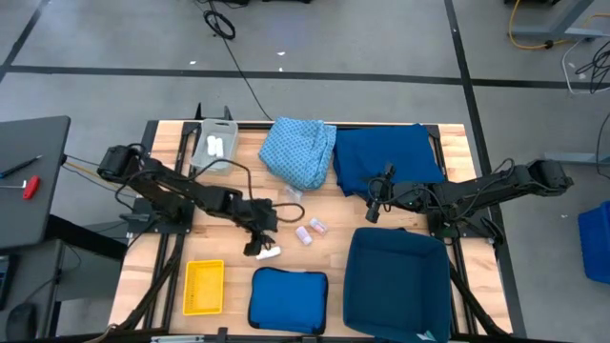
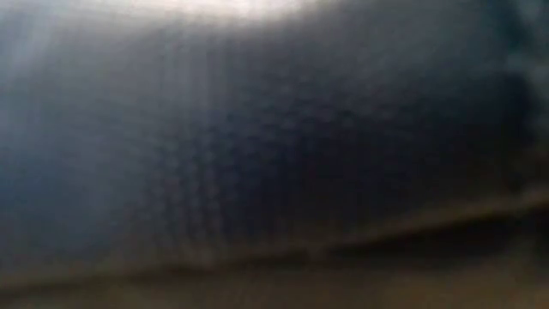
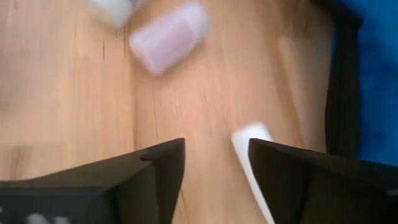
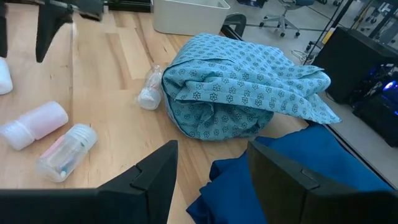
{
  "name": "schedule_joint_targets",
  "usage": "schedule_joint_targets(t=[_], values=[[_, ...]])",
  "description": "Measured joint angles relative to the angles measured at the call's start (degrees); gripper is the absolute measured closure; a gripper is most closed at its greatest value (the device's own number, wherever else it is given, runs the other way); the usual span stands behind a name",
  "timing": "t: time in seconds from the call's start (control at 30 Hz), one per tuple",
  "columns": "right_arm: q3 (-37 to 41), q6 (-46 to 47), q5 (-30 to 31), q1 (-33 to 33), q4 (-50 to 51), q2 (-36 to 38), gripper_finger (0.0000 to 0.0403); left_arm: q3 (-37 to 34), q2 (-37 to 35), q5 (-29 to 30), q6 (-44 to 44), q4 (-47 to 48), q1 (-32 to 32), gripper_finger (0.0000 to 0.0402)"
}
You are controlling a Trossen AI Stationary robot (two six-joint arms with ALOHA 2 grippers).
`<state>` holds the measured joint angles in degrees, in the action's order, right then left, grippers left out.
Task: Pick & place medical supplies in basket/bin
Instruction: Put the white rolled gauze into the gray bin
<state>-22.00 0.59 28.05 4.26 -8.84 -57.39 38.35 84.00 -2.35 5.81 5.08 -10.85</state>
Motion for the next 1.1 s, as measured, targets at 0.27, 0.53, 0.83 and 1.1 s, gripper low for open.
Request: schedule_joint_targets(t=[0.27, 0.53, 0.83, 1.1], values=[[0.0, 0.04, 0.0, 0.02, 0.18, 0.0, 0.0202, 6.96, -0.06, 3.43, 7.53, 11.35, -6.5, 0.0155], [0.0, 0.04, 0.0, 0.02, 0.2, 0.0, 0.0202, 7.25, 0.89, 5.23, 13.31, 11.3, -8.48, 0.0151], [0.0, 0.67, 0.0, 0.04, 0.17, 0.01, 0.0202, 7.25, 6.05, 5.34, 16.18, 10.53, -8.98, 0.0151], [0.0, 0.67, 0.0, 0.04, 0.17, 0.01, 0.0202, 7.23, 8.39, 5.24, 17.03, 9.65, -9.84, 0.0151]])
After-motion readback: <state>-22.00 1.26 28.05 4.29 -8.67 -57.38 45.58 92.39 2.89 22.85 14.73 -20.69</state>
